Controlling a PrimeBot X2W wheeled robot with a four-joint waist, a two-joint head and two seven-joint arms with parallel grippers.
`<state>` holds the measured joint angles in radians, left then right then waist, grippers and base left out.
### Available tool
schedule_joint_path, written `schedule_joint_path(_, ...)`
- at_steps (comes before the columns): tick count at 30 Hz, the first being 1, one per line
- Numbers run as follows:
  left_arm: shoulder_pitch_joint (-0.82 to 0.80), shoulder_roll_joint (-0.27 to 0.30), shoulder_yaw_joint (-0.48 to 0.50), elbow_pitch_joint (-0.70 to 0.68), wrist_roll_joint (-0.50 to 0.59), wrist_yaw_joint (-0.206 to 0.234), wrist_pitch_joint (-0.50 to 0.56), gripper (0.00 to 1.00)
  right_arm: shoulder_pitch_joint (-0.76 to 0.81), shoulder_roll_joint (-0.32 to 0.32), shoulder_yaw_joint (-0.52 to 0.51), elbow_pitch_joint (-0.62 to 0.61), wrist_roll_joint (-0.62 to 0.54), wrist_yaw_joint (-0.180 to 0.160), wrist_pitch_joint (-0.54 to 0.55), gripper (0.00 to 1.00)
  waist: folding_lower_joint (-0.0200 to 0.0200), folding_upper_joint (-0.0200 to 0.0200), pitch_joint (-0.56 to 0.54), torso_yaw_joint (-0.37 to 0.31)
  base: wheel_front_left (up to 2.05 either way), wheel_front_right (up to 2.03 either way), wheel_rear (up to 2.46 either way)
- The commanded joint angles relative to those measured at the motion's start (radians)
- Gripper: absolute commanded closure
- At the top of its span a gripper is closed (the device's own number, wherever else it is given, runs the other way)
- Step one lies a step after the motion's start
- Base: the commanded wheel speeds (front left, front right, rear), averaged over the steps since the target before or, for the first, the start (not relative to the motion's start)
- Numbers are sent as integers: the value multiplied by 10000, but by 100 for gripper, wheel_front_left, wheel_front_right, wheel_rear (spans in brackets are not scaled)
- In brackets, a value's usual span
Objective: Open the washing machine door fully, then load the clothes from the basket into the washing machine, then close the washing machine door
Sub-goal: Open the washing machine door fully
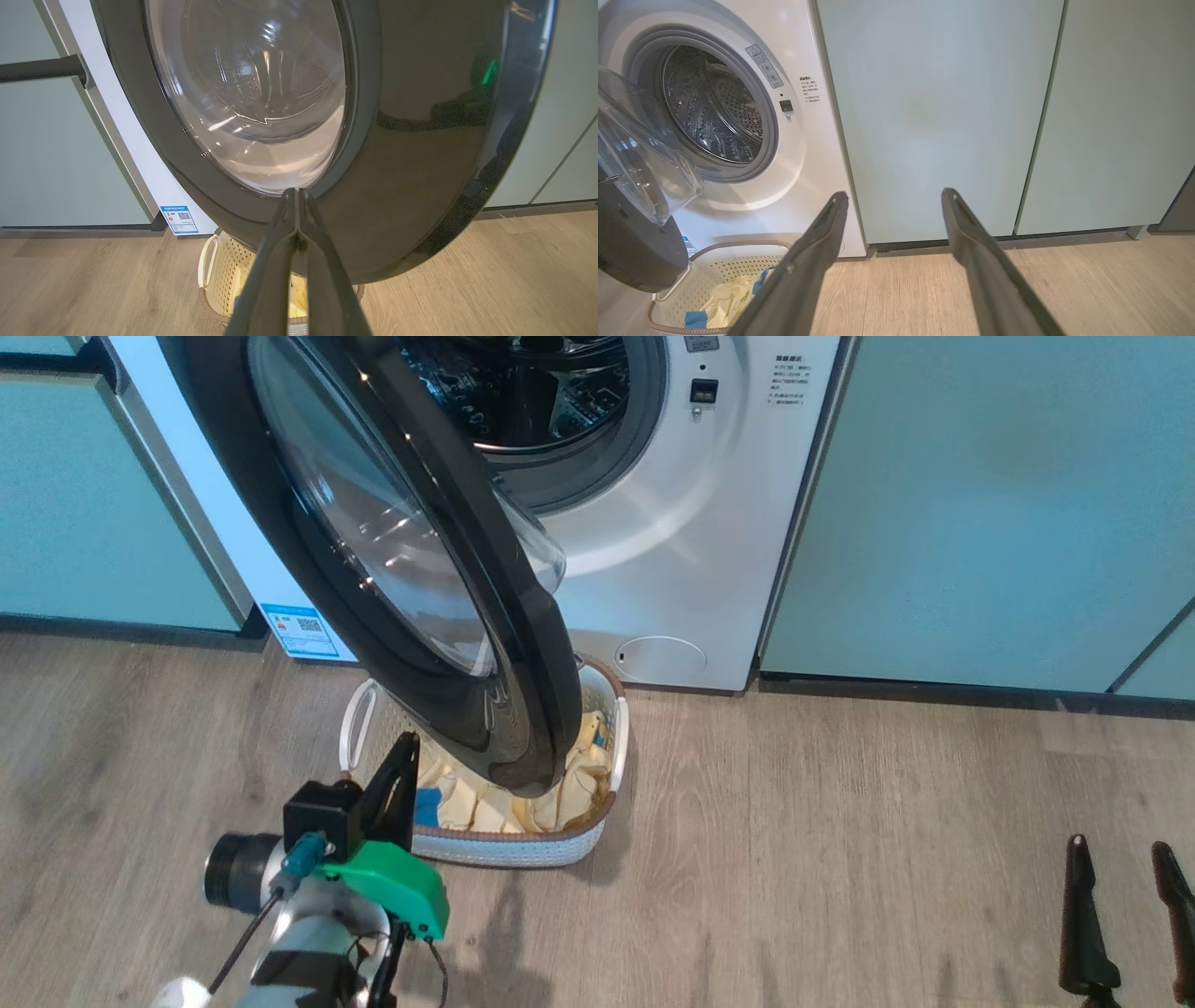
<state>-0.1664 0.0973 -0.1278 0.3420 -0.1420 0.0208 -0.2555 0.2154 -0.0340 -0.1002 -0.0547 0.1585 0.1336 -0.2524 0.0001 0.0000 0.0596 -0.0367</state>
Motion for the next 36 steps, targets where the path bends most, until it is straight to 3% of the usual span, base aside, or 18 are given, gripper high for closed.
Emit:
schedule_joint_path(1, -398, 169, 447, -344, 84, 59, -63, 100, -283, -163, 179, -390, 47, -29, -93, 0, -1, 0, -5, -5, 0, 0, 0)
schedule_joint_path(7, -791, 329, 648, -1184, 434, 408, -63, 100, -245, -162, 169, -386, 94, -29, -93, 0, -1, 0, -52, 4, 0, 0, 0)
schedule_joint_path(16, -2247, 739, 711, -4368, 1354, 1000, -63, 100, -186, -162, 118, -424, 105, -29, -93, 0, -1, 0, -185, -2, 0, 0, 0)
schedule_joint_path(21, -3213, 547, -35, -5568, 1529, 698, -63, 100, -181, -162, 129, -418, 65, -29, -93, 0, -1, 0, -228, -79, 0, 0, 0)
schedule_joint_path(28, -3744, -70, -1621, -6233, 1247, 115, 491, 100, -175, -162, 99, -455, 74, -29, -93, 0, -1, 0, -192, -213, 0, 0, 0)
schedule_joint_path(36, -2890, -433, -4144, -5895, -275, -276, 1700, 100, -286, -162, 115, -486, 82, -29, -93, 0, -1, 0, -6, -344, 0, 0, 0)
